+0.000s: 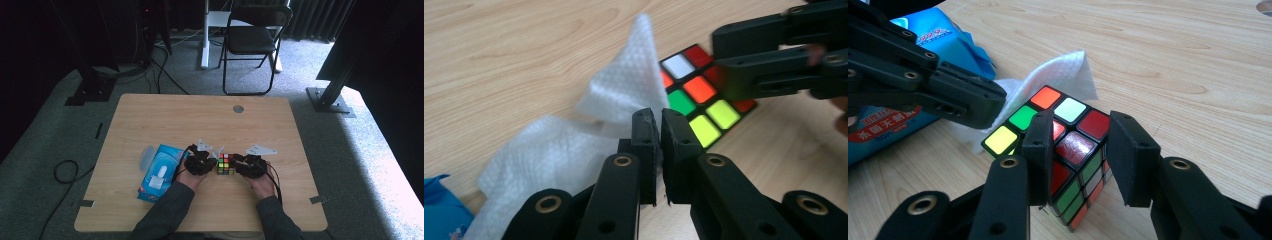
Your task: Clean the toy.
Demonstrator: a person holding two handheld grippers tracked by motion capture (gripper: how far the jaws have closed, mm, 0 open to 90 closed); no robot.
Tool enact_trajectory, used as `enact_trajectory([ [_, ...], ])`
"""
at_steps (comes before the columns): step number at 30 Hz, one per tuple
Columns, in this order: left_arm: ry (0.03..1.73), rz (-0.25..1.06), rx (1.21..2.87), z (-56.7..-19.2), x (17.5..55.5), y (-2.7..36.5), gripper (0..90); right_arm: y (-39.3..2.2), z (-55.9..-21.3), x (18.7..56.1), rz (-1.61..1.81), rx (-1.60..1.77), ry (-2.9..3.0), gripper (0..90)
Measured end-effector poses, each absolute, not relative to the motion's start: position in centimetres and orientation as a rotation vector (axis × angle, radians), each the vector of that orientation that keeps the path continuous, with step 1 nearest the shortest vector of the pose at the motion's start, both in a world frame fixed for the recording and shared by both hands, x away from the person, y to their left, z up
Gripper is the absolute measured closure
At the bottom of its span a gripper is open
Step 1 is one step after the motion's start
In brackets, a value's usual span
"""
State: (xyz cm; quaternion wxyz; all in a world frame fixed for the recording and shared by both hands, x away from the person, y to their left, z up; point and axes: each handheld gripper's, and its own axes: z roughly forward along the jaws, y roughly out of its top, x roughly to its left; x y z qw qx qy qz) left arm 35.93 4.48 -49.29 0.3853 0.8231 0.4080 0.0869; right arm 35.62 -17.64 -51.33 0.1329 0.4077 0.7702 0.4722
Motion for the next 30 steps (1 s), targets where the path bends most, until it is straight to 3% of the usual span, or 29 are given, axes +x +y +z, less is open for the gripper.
enact_trajectory([
  [16, 1.066, 0.199, 2.107, -50.3, 36.7, 4.4, 87.1, -17.6, -51.3, 35.6, 1.372, 1.195, 2.230, 65.0],
  [26, 1.106, 0.177, 2.209, -52.8, 36.9, 3.7, 87.1, -17.6, -51.4, 35.6, 1.376, 1.199, 2.230, 65.7],
  [30, 1.118, 0.240, 2.206, -52.2, 36.5, 3.8, 76.7, -17.6, -51.3, 35.6, 1.375, 1.198, 2.231, 65.7],
])
